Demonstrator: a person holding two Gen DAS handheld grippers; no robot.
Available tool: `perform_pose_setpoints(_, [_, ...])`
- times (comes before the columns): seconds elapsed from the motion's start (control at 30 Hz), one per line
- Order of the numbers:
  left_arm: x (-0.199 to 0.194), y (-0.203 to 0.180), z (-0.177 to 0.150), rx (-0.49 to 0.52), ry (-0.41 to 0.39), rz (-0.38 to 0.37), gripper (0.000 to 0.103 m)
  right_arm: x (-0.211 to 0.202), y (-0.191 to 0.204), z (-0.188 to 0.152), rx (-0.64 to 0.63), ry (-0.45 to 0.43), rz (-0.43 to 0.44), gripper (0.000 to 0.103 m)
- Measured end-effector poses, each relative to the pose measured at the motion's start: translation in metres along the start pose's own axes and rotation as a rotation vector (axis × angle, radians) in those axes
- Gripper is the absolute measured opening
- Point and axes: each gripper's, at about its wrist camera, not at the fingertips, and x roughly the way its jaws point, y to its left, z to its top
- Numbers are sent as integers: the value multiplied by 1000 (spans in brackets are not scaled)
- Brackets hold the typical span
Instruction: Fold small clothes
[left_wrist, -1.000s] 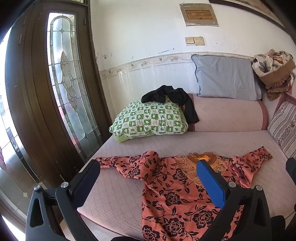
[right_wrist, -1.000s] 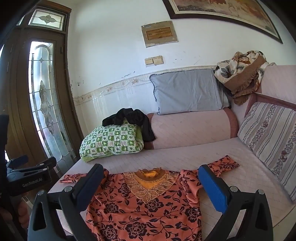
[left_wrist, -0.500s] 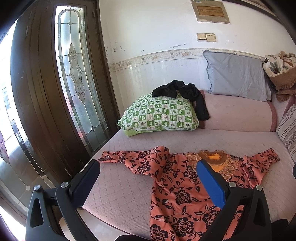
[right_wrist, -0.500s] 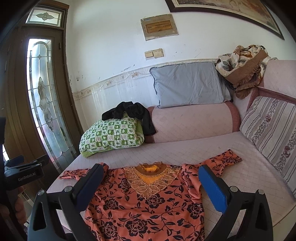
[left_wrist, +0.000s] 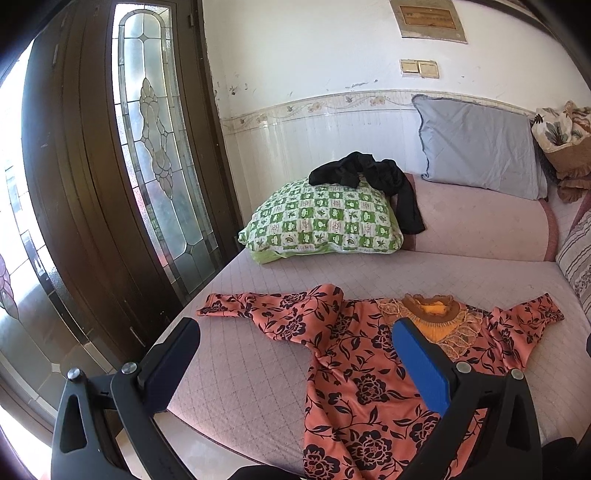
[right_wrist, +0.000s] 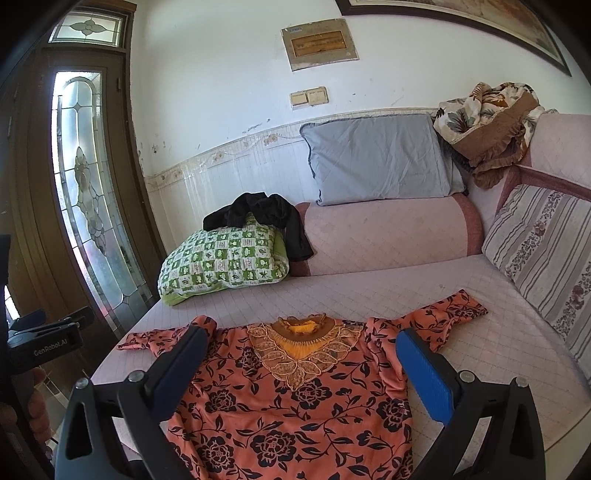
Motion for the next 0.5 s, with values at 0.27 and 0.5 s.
perform_pose_setpoints(0.27, [0, -7, 0, 16, -3, -1, 103, 0, -4, 0, 11, 1, -2, 103])
perform_pose_setpoints(0.5, [-4, -12, 1, 25, -7, -2, 103, 0, -6, 1, 14, 3, -2, 103])
